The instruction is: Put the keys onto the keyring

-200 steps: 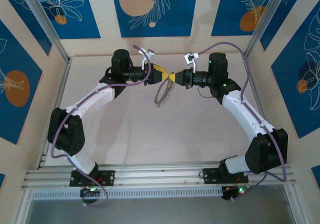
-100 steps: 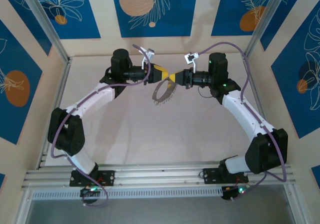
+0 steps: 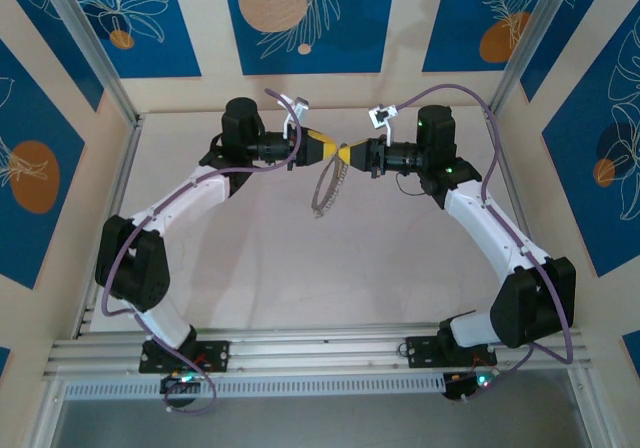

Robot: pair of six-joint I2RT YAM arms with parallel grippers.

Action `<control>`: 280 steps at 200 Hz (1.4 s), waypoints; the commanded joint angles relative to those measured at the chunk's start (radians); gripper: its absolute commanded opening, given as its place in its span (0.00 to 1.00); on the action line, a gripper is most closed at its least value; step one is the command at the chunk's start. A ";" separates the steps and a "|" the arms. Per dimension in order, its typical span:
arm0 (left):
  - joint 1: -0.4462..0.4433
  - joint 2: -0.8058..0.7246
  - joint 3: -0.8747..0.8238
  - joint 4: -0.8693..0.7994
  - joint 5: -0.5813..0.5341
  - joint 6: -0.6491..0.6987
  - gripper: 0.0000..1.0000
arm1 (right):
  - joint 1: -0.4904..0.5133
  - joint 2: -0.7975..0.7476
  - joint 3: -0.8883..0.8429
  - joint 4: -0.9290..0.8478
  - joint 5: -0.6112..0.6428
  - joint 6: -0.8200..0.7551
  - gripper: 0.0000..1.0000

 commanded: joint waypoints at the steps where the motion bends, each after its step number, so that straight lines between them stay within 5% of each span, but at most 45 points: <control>1: -0.009 0.000 0.002 0.008 0.053 0.024 0.16 | 0.002 -0.002 0.006 0.029 -0.014 0.011 0.00; 107: -0.021 0.000 -0.001 -0.016 0.079 0.049 0.14 | 0.004 0.009 0.009 0.033 -0.013 0.018 0.00; 157: -0.027 -0.001 -0.003 -0.038 0.081 0.069 0.00 | 0.004 0.013 0.011 0.034 -0.013 0.022 0.00; 193: -0.028 -0.006 -0.024 0.010 0.056 0.045 0.00 | -0.001 0.013 0.016 0.042 -0.011 0.037 0.00; 231: -0.027 -0.006 -0.089 0.238 -0.009 -0.099 0.00 | -0.055 -0.060 -0.036 0.114 -0.006 0.119 0.36; 280: -0.027 0.016 -0.159 0.597 -0.071 -0.348 0.00 | -0.080 -0.195 -0.195 0.203 0.072 0.184 0.42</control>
